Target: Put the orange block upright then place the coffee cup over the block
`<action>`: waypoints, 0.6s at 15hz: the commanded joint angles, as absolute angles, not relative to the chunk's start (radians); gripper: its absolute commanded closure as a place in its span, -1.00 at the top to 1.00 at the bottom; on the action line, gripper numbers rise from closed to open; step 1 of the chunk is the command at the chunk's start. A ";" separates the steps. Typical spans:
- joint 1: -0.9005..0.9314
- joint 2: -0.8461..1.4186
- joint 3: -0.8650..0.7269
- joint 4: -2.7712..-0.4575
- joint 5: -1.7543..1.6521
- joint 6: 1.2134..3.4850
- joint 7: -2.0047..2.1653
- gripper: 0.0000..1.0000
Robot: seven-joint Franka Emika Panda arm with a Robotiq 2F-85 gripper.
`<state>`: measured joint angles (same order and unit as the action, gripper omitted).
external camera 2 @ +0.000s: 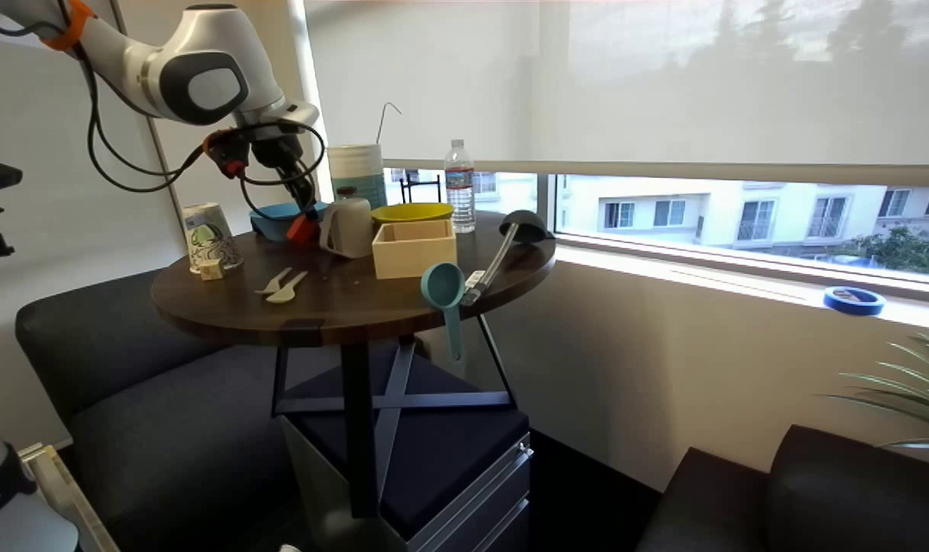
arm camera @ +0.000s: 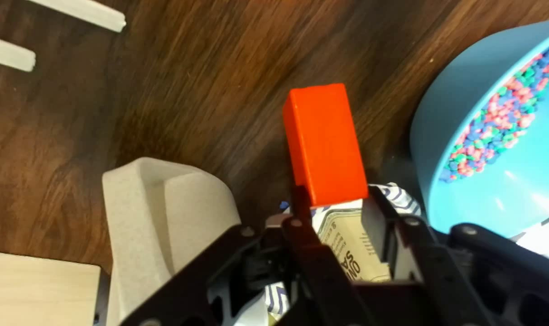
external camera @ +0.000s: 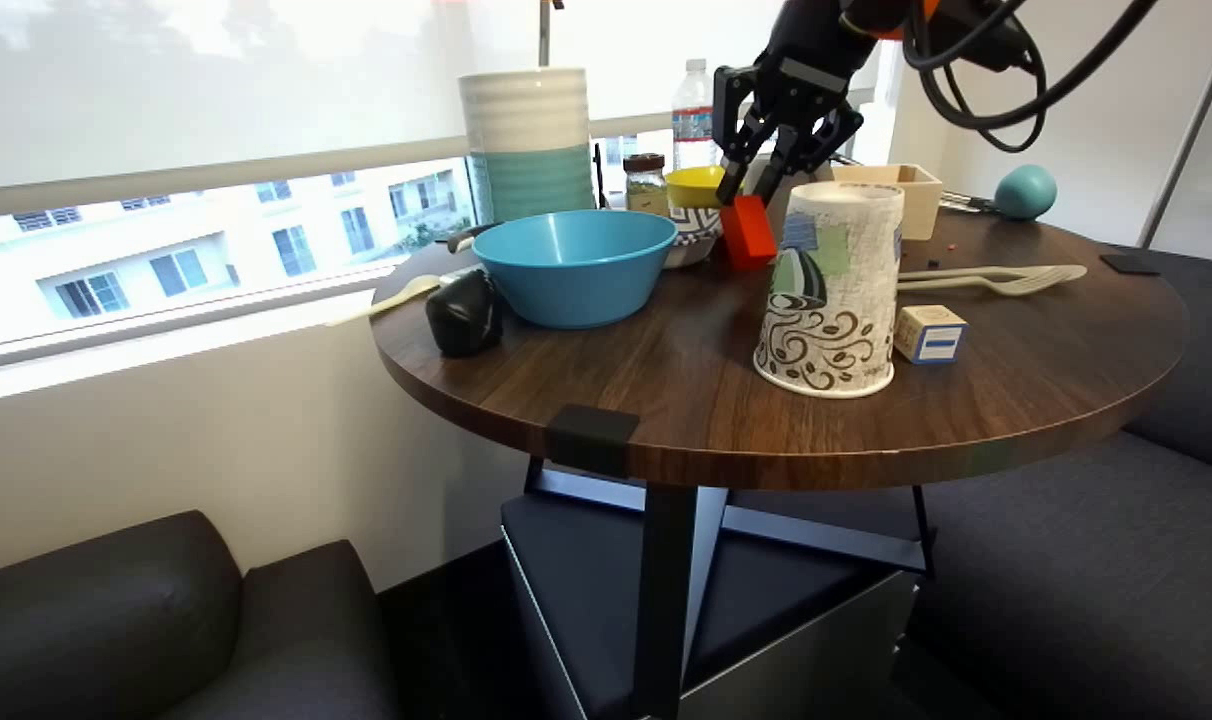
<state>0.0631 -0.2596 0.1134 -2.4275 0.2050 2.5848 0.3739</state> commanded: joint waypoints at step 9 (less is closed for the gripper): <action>0.140 -0.257 0.066 -2.510 0.299 2.783 0.113 -0.81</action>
